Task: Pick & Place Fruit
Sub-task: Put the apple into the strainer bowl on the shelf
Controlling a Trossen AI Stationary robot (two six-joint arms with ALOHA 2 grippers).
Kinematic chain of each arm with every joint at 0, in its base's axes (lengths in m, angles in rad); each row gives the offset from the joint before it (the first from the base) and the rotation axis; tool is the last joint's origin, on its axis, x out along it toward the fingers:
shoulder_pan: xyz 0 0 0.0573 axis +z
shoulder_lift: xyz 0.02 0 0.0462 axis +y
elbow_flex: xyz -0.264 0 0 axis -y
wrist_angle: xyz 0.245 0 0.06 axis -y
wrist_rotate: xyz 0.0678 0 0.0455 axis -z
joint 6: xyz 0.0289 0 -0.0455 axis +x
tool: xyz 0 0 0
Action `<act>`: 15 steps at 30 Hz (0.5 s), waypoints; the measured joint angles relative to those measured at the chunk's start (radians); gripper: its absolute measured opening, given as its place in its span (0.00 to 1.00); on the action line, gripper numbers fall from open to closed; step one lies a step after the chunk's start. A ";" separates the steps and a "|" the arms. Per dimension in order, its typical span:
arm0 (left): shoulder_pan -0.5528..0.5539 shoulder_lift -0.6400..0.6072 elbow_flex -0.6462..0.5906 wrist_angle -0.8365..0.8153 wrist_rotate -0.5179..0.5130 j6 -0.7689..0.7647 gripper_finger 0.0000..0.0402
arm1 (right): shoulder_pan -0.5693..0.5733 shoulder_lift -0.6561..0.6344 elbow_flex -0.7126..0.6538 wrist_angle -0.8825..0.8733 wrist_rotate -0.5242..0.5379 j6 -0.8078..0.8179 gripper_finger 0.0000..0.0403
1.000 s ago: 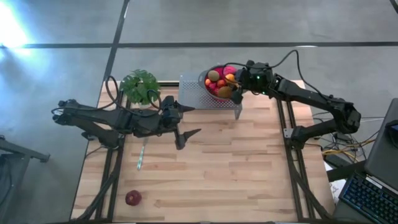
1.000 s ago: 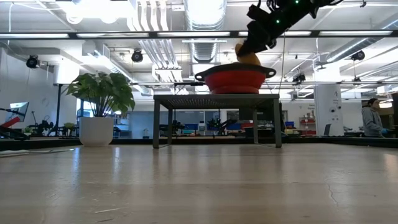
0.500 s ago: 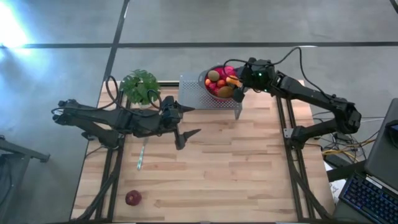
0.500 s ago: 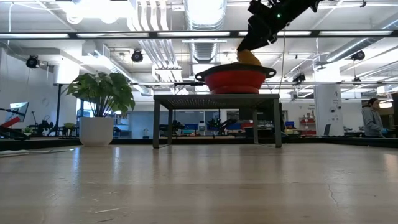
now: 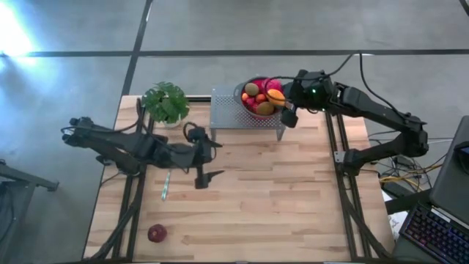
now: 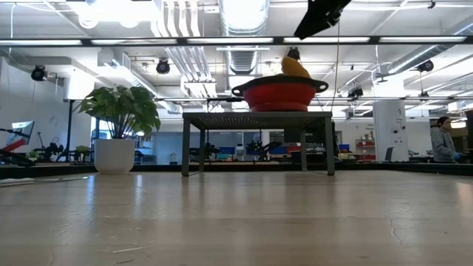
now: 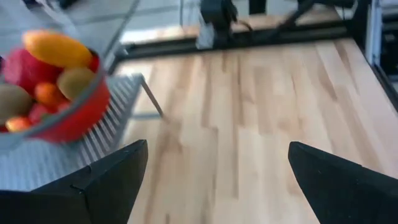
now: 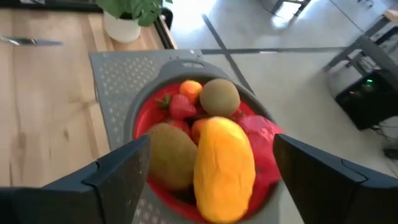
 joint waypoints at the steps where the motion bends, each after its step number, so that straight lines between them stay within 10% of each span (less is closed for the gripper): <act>1: -0.015 0.000 0.000 -0.024 0.000 -0.019 0.98 | 0.016 -0.006 0.002 -0.014 0.025 0.001 0.80; 15: -0.381 0.097 0.000 -0.223 -0.116 -0.438 0.97 | 0.085 -0.062 -0.003 -0.123 0.175 0.034 0.75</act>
